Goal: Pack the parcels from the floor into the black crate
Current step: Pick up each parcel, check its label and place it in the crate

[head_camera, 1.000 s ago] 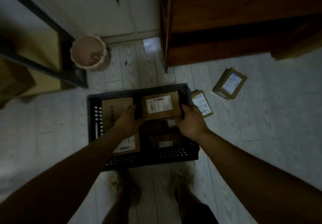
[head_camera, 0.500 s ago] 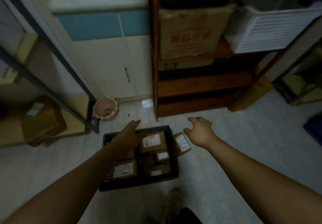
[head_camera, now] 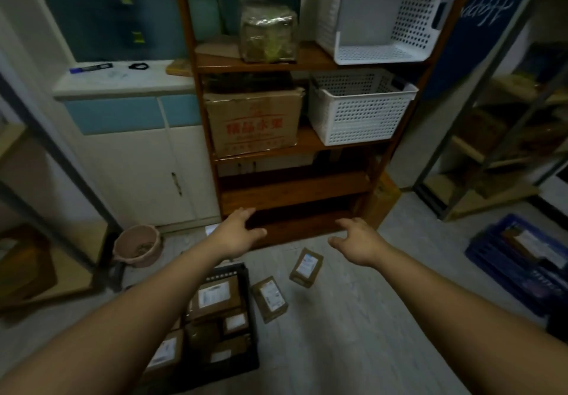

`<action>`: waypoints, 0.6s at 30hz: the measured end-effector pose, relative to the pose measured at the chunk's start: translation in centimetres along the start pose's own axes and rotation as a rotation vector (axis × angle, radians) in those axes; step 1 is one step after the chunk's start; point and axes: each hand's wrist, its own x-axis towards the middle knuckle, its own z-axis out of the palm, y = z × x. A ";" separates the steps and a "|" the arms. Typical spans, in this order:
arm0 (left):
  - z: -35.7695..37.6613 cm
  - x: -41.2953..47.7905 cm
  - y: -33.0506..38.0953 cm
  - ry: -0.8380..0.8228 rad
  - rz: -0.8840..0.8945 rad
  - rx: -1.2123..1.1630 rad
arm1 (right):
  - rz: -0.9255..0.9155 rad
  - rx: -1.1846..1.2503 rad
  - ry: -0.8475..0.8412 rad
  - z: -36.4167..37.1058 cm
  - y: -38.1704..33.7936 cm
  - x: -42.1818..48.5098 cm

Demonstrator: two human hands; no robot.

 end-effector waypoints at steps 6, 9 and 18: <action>8.4 2.7 7.3 0.003 -0.101 -0.112 | -0.037 -0.073 -0.073 -5.2 10.1 2.1; 11.1 3.7 8.8 -0.025 -0.141 -0.129 | -0.027 -0.083 -0.100 -7.0 13.1 4.1; 12.7 12.5 6.5 -0.047 -0.276 -0.213 | -0.015 -0.010 -0.183 -6.3 14.4 13.7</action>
